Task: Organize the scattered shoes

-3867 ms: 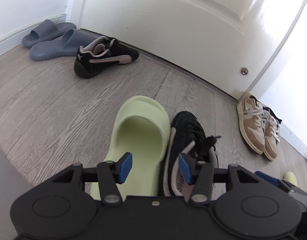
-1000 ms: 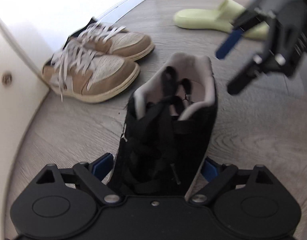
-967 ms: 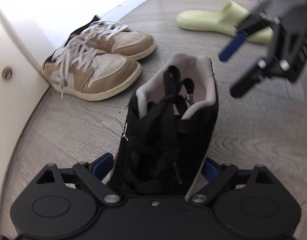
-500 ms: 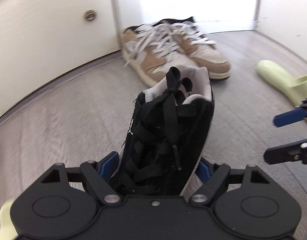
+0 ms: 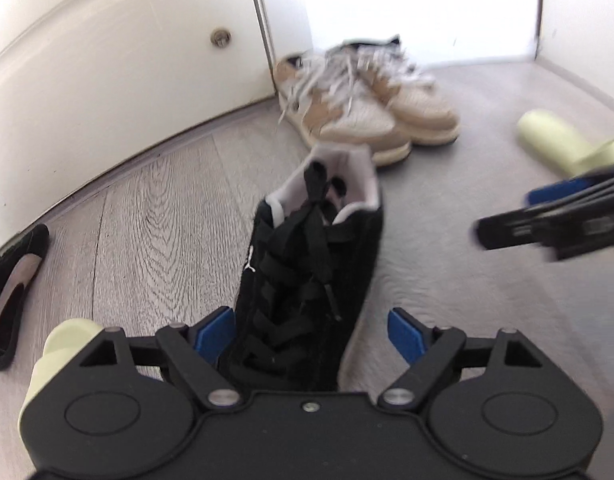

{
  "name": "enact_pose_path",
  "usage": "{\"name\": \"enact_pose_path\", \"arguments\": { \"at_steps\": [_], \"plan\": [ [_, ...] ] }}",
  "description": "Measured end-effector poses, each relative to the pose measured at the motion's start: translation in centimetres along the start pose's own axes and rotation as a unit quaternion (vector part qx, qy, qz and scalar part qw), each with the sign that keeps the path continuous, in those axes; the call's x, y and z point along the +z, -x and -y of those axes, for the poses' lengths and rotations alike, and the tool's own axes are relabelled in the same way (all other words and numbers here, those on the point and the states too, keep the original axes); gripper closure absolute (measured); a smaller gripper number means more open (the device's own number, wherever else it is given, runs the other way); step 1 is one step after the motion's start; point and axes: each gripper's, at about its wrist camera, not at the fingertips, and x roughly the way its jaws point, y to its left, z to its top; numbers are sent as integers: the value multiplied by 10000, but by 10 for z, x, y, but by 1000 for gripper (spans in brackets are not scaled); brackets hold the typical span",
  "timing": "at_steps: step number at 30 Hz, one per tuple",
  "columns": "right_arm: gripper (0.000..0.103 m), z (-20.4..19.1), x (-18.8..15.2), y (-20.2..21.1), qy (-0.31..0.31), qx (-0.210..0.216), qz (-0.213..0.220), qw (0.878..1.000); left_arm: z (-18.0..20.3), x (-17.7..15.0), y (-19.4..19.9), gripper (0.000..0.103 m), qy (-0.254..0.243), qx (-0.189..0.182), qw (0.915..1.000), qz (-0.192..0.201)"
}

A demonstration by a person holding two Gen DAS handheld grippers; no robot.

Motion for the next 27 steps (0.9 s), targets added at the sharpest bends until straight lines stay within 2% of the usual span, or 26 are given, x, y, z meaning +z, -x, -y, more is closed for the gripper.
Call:
{"name": "enact_pose_path", "arguments": {
  "at_steps": [3, 5, 8, 10, 13, 14, 17, 20, 27],
  "plan": [
    [12, -20, -4, -7, -87, 274, -74, 9996, -19, -10, 30, 17, 594, 92, 9980, 210],
    [12, -44, -8, -16, 22, 484, -123, 9987, -43, -22, 49, 16, 1237, 507, 9905, 307],
    [12, -81, -16, -33, 208, 694, -240, 9971, -78, -40, 66, 16, 2150, 988, 9712, 280],
    [12, -111, -26, -48, 414, 740, -381, 9957, -102, -57, 80, 16, 2872, 1261, 9487, 391],
    [12, -141, -40, -63, 966, 267, -563, 9934, -122, -68, 88, 16, 3348, 1345, 9314, 478],
    [12, -142, -44, -63, 1068, 250, -532, 9925, -126, -70, 88, 16, 3424, 1329, 9288, 491],
    [12, -128, -46, -59, 1033, 430, -609, 9919, -131, -70, 89, 16, 3422, 1243, 9299, 530],
    [12, -111, -43, -52, 969, 393, -747, 9917, -127, -69, 85, 16, 3286, 1158, 9358, 538],
    [12, -71, -46, -12, 1071, -435, -580, 9916, -105, -60, 80, 16, 2724, 1038, 9553, 487]
  ]
}}
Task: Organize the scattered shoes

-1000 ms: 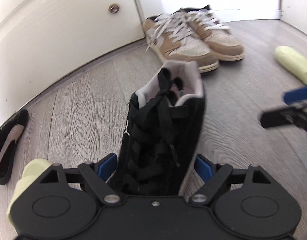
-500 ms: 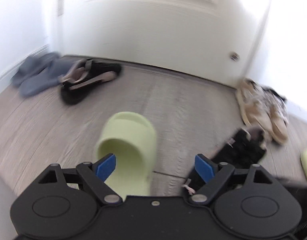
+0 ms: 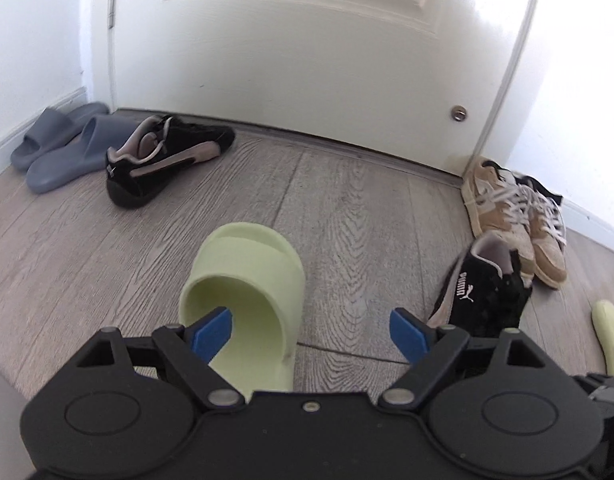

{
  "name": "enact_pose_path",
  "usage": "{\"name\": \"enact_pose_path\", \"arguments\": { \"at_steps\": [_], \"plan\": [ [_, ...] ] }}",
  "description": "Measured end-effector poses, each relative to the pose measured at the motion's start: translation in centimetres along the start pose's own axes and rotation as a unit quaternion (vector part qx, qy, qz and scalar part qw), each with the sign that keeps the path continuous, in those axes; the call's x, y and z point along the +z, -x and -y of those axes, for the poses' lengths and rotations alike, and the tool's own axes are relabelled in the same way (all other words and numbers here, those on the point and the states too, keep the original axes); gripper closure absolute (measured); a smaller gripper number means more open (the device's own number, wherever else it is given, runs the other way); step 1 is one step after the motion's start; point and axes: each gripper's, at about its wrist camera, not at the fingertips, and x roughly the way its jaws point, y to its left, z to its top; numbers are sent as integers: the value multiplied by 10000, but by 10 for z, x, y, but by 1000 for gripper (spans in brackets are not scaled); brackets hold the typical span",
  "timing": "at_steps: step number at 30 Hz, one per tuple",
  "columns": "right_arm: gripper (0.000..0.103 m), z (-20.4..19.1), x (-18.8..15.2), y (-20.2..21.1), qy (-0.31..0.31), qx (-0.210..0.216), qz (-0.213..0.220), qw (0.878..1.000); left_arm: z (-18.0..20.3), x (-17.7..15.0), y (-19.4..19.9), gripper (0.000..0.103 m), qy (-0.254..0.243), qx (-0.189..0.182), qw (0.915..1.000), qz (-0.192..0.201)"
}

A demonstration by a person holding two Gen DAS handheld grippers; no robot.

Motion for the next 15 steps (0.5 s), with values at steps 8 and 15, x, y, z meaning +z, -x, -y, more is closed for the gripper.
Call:
{"name": "enact_pose_path", "arguments": {
  "at_steps": [8, 15],
  "plan": [
    [11, -8, -6, 7, 127, 114, 348, 9992, 1, -3, -10, 16, 115, -125, 9997, -188],
    [18, -28, 0, -15, 485, 308, 395, 9976, -3, -3, -9, 16, 212, -84, 9995, -210]
  ]
}}
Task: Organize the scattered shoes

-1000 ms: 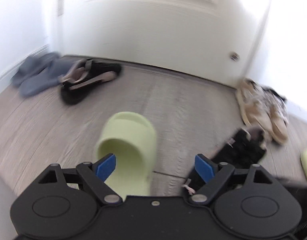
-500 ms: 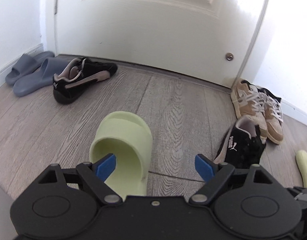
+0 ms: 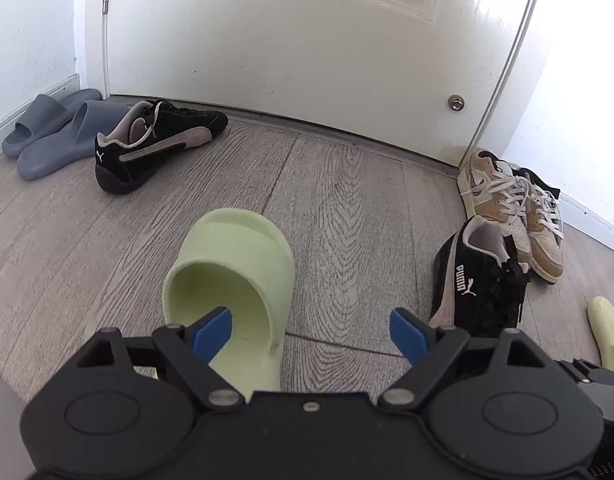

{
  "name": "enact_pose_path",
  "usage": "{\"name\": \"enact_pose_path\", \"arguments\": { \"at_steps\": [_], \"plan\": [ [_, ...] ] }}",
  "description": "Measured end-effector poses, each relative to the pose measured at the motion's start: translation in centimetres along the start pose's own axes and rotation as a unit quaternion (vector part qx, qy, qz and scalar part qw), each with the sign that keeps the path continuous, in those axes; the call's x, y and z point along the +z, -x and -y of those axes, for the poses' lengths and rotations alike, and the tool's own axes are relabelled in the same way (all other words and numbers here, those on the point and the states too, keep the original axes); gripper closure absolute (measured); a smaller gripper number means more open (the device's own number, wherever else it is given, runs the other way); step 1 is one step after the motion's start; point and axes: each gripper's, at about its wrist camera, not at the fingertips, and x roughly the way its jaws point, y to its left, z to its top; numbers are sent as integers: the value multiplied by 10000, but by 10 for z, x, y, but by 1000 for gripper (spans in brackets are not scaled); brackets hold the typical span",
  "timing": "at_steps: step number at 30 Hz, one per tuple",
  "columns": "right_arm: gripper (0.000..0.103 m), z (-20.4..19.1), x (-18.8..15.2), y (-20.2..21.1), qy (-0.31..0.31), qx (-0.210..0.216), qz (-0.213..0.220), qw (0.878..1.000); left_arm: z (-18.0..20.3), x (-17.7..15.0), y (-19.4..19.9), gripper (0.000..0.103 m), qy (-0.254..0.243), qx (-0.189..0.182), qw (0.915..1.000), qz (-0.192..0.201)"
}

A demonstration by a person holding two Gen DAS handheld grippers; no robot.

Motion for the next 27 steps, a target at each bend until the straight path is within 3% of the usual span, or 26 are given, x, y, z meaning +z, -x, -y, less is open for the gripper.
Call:
{"name": "enact_pose_path", "arguments": {
  "at_steps": [5, 10, 15, 19, 23, 27],
  "plan": [
    [25, -7, 10, -12, 560, 89, 180, 9982, -1, 0, -5, 16, 24, -33, 10000, -51],
    [26, -6, 32, -32, 687, 169, 215, 9973, -2, 0, -11, 16, 54, -66, 9999, -81],
    [26, -14, 71, -69, 827, 352, 305, 9955, -6, 4, -16, 16, -68, 135, 9999, 0],
    [26, -21, 111, -107, 833, 467, 368, 9948, -33, 8, -22, 16, 479, 236, 9986, 3],
    [26, -30, 150, -144, 851, 483, 446, 9942, -63, 12, -24, 16, 1240, 172, 9921, 17],
    [26, -39, 178, -171, 884, 500, 507, 9935, -75, 13, -24, 16, 1448, 317, 9889, 58]
  ]
}}
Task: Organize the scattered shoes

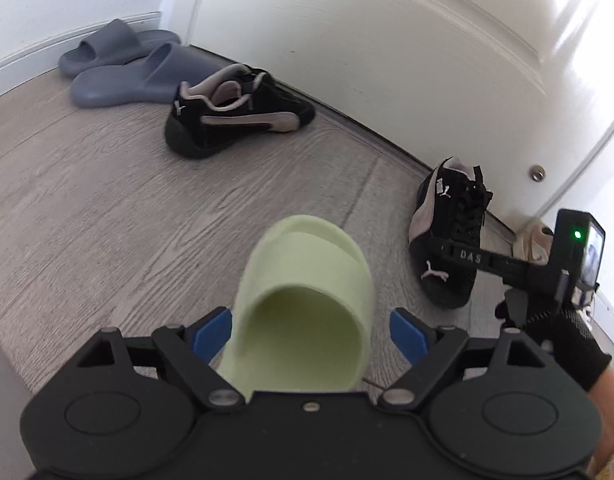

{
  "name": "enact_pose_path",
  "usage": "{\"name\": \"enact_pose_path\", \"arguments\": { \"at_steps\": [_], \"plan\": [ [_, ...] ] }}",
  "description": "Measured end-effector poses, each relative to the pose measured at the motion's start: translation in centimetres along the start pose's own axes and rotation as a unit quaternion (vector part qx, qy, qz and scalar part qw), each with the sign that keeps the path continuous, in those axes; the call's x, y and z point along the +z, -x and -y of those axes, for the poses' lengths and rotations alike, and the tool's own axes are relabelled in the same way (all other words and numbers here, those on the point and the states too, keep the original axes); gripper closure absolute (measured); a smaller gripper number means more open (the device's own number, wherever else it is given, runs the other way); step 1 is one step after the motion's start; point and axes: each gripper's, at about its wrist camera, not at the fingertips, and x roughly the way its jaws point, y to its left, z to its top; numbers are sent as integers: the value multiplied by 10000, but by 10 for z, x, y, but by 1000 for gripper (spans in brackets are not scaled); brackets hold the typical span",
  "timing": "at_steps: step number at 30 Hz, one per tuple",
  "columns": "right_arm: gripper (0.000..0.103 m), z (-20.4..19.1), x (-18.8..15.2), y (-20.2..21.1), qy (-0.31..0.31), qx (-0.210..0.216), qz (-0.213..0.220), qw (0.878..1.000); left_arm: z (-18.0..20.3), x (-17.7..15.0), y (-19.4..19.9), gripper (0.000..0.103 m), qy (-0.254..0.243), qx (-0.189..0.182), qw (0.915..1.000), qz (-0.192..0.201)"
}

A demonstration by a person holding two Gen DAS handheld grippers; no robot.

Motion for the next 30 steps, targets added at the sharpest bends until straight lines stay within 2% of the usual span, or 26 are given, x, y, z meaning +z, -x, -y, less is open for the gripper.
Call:
{"name": "enact_pose_path", "arguments": {
  "at_steps": [5, 10, 11, 14, 16, 17, 18, 20, 23, 25, 27, 30],
  "plan": [
    [20, -1, 12, -12, -36, -4, -75, 10000, 7, -1, -1, 16, -209, 54, 9998, 21],
    [17, 2, -13, 15, -391, 95, 134, 9991, 6, 2, 6, 16, -256, 172, 9994, 138],
    [17, 0, -22, 26, -451, 204, 221, 9985, 5, 3, 8, 16, -221, 207, 9994, 161],
    [17, -13, -43, 56, -350, 1164, 343, 9920, -5, 9, 14, 16, -34, 348, 9990, 293],
    [17, -28, -47, 70, 198, 1990, 351, 9792, -13, 13, 19, 16, 134, 391, 9984, 376],
    [17, -42, -46, 79, 751, 2435, 375, 9663, -18, 14, 20, 16, 223, 390, 9982, 401],
    [17, -50, -45, 84, 1116, 2668, 373, 9565, -21, 16, 22, 16, 286, 375, 9981, 408],
    [15, -76, -37, 88, 2015, 3146, 215, 9273, -24, 17, 26, 16, 329, 314, 9981, 426],
    [12, -98, -24, 76, 2518, 3571, -56, 8995, -25, 19, 35, 16, 329, 151, 9978, 555],
    [12, -106, -15, 61, 2535, 3644, -251, 8957, -25, 19, 39, 16, 292, 131, 9977, 603],
    [12, -110, -8, 45, 2422, 3498, -384, 9042, -25, 20, 41, 16, 256, 177, 9977, 608],
    [16, -103, -3, 32, 1819, 3835, -623, 9033, -28, 19, 42, 16, 328, 109, 9978, 572]
  ]
}}
